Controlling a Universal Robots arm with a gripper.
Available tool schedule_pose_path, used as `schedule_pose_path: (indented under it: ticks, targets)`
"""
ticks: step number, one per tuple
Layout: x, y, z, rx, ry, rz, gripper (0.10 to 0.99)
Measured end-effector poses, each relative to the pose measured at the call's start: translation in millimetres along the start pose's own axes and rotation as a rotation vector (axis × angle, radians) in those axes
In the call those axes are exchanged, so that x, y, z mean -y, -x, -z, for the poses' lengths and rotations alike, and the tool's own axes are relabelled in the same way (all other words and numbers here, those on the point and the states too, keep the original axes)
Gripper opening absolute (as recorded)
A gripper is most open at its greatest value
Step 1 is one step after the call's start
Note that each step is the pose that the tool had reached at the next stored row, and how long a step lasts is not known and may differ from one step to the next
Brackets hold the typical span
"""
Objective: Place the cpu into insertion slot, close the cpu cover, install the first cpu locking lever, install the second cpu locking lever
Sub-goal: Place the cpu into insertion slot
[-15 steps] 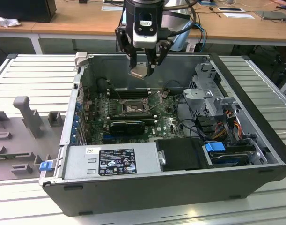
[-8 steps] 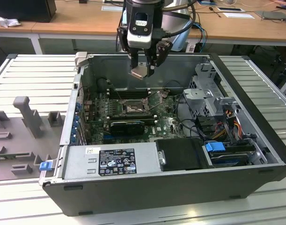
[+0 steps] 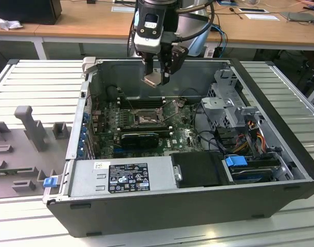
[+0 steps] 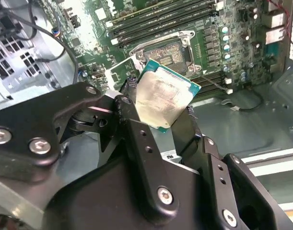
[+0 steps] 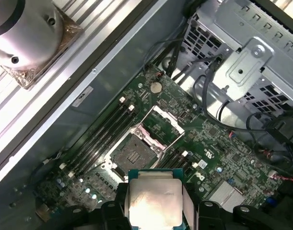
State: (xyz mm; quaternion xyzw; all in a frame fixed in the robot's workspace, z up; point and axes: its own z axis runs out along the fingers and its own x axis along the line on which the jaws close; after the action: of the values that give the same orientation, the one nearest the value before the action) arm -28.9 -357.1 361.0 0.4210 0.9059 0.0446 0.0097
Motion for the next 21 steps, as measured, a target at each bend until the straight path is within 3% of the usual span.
schedule_pose_path:
  ticks: [5,13,21]
  targets:
    - [0.0,0.0,-0.9,0.0068,0.002,-0.077,0.533]
    - [0.4,0.1,-4.4,0.0276,0.006,-0.308,0.533]
    - [1.0,0.2,-11.3,0.0423,0.010,-0.473,0.533]
